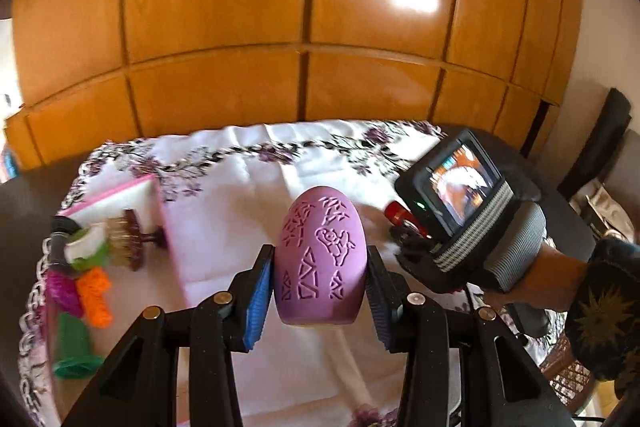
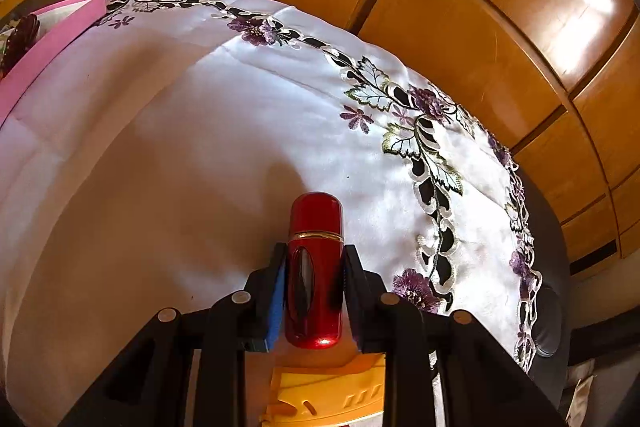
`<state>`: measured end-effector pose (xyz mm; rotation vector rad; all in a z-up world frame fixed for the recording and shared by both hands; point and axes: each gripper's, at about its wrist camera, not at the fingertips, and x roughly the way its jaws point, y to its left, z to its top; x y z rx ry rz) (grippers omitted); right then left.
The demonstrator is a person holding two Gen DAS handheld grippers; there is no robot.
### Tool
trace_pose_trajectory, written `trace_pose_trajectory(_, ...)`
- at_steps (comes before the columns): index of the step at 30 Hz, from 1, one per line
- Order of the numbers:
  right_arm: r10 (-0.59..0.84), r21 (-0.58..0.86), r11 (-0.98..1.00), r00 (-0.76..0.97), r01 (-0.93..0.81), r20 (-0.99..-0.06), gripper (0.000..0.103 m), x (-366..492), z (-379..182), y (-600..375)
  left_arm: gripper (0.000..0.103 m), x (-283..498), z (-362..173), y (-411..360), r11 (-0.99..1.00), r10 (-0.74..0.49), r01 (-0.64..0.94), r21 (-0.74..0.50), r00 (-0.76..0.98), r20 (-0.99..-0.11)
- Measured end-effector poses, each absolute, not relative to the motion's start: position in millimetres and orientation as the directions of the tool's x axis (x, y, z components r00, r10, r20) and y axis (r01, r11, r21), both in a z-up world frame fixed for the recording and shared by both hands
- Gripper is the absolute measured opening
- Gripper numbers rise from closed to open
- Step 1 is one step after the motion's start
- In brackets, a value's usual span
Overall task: Organize rigid objects
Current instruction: 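Carry the pink egg toward the tray with the left tool while the right tool holds the red cylinder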
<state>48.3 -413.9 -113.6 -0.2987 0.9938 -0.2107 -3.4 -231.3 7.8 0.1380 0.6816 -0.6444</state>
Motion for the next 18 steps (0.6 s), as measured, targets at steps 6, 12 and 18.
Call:
trace_pose_trajectory(6, -0.321, -0.357, 0.933, 0.533, 0.036, -0.783, 0.025, 48, -114, -412, 0.044, 1, 14, -198, 0.843, -0.469, 0.528, -0.102, 0.628, -0.621)
trace_pose_trajectory(12, -0.332, -0.37, 0.928, 0.532, 0.037, -0.779, 0.025, 48, -115, -410, 0.044, 6, 8, -173, 0.87, -0.437, 0.48, -0.117, 0.637, -0.635)
trace_pose_trajectory(18, -0.345, -0.39, 0.92, 0.533, 0.03, -0.772, 0.025, 47, -115, -408, 0.044, 10, -3, -154, 0.894, -0.399, 0.432, -0.122, 0.639, -0.657)
